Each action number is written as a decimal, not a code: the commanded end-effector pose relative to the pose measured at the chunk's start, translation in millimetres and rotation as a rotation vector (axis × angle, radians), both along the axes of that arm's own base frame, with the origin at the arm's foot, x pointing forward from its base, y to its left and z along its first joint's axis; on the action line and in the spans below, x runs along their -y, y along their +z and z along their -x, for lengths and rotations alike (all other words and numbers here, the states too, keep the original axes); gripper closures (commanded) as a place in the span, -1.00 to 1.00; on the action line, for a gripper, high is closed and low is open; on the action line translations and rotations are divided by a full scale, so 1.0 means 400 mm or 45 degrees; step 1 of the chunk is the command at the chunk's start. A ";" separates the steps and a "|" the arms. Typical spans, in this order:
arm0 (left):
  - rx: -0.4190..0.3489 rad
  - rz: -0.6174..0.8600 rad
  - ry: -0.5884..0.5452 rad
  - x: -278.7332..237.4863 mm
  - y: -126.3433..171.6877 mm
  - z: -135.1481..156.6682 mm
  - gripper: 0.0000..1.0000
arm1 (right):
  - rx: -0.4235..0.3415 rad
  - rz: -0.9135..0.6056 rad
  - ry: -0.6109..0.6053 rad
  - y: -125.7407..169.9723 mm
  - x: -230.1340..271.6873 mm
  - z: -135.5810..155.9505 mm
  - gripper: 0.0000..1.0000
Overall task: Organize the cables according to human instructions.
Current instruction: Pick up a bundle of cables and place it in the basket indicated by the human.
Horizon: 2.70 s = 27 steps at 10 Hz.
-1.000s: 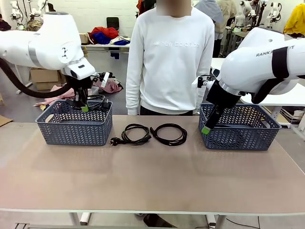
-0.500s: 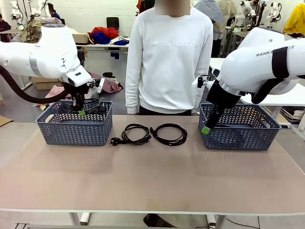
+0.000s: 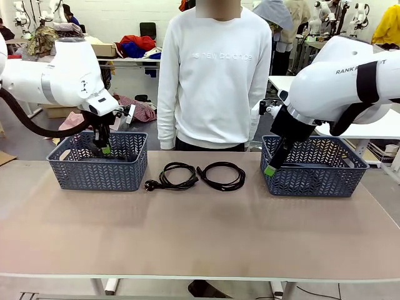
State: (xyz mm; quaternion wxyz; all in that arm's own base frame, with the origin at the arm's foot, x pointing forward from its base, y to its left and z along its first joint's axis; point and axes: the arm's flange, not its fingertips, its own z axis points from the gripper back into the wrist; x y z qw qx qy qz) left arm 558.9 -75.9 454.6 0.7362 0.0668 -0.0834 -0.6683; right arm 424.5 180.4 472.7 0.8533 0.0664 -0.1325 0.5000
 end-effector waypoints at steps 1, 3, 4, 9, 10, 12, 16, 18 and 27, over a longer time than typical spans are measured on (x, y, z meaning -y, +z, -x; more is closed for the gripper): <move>0.003 -0.011 0.011 -0.013 0.014 -0.013 -0.02 | 0.007 0.003 -0.004 0.006 -0.004 -0.003 -1.00; -0.002 -0.001 0.021 -0.018 0.025 -0.016 -0.40 | 0.007 0.003 -0.004 0.006 -0.004 -0.003 -1.00; -0.018 0.006 0.018 -0.017 0.036 -0.016 -0.45 | 0.007 0.003 -0.004 0.006 -0.004 -0.003 -1.00; -0.075 0.037 0.012 -0.016 0.074 -0.007 -1.00 | 0.007 0.003 -0.004 0.006 -0.004 -0.003 -1.00; -0.085 0.040 0.012 -0.017 0.074 -0.002 -1.00 | 0.007 0.003 -0.004 0.006 -0.004 -0.003 -1.00; -0.080 0.086 0.042 -0.022 0.071 0.010 -1.00 | 0.007 0.003 -0.004 0.006 -0.004 -0.003 -1.00; -0.070 0.022 0.027 -0.009 0.066 -0.004 -1.00 | 0.007 0.003 -0.004 0.006 -0.004 -0.003 -1.00; -0.075 0.034 0.030 -0.005 0.064 -0.004 -1.00 | 0.007 0.003 -0.004 0.006 -0.004 -0.003 -1.00; -0.091 0.432 -0.080 0.227 0.047 0.295 -1.00 | 0.007 0.003 -0.004 0.006 -0.004 -0.003 -1.00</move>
